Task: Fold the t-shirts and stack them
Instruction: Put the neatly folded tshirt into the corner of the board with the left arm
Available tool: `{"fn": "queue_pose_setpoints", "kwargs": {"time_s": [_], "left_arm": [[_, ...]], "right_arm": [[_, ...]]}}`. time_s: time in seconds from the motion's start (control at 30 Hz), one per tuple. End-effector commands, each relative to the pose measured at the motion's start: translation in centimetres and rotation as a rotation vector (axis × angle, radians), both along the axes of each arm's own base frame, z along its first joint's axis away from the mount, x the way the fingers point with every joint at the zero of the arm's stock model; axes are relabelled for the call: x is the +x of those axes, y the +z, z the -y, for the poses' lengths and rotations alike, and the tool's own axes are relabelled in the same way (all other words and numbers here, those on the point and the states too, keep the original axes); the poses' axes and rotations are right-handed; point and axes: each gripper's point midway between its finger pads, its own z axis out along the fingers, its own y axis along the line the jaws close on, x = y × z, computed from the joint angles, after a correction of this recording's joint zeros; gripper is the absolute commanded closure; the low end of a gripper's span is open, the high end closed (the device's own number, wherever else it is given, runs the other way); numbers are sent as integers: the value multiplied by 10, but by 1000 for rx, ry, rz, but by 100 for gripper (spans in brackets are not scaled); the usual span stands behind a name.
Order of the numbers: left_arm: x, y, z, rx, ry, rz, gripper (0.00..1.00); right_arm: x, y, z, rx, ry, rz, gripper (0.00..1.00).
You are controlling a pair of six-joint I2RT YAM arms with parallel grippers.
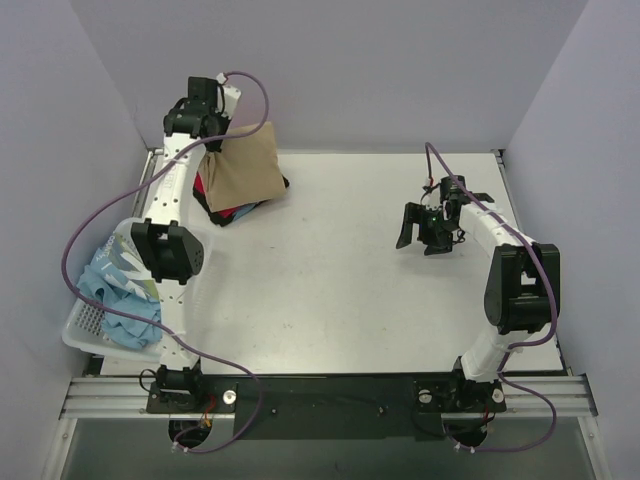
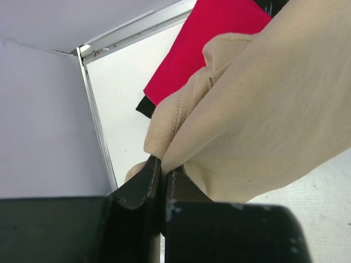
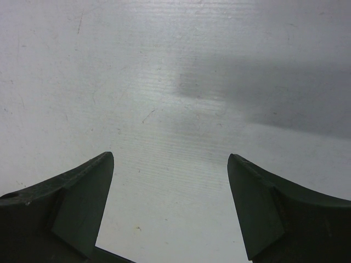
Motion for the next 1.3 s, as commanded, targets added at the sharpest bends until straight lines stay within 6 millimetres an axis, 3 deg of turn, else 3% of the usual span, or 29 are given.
{"fn": "queue_pose_setpoints", "kwargs": {"time_s": [0.0, 0.27, 0.3, 0.53, 0.73, 0.87, 0.93, 1.0, 1.03, 1.07, 1.13, 1.17, 1.27], "left_arm": [[25, 24, -15, -153, 44, 131, 100], [40, -53, -48, -231, 142, 10, 100], [41, -63, -70, -232, 190, 3, 100], [46, -82, -114, -225, 295, 10, 100], [50, -100, -109, -254, 252, -23, 100], [46, -114, -119, -210, 280, -50, 79], [43, -117, -136, -160, 328, -54, 76], [39, -116, -153, -111, 376, -47, 63], [36, -114, -163, -76, 408, -42, 51], [36, -109, -167, -61, 412, -31, 40], [36, -96, -173, -29, 421, -4, 33], [36, -91, -173, -24, 420, 5, 31], [37, -65, -176, 3, 408, 59, 27]], "right_arm": [[-7, 5, 6, -22, 3, -9, 20], [-9, 9, 9, -37, 6, -21, 20], [-10, 10, 9, -37, 6, -24, 20], [-9, 14, 8, -37, -2, -25, 20], [-11, 15, 9, -50, 0, -35, 20], [-9, 19, 10, -52, 2, -30, 20], [-9, 19, 9, -48, 5, -28, 20], [-9, 19, 9, -46, 7, -29, 20], [-10, 19, 8, -45, 9, -29, 20], [-10, 17, 8, -45, 9, -35, 20], [-10, 16, 7, -42, 12, -38, 19], [-10, 17, 7, -41, 14, -35, 14], [-8, 18, 6, -39, 20, -31, 13]]}}
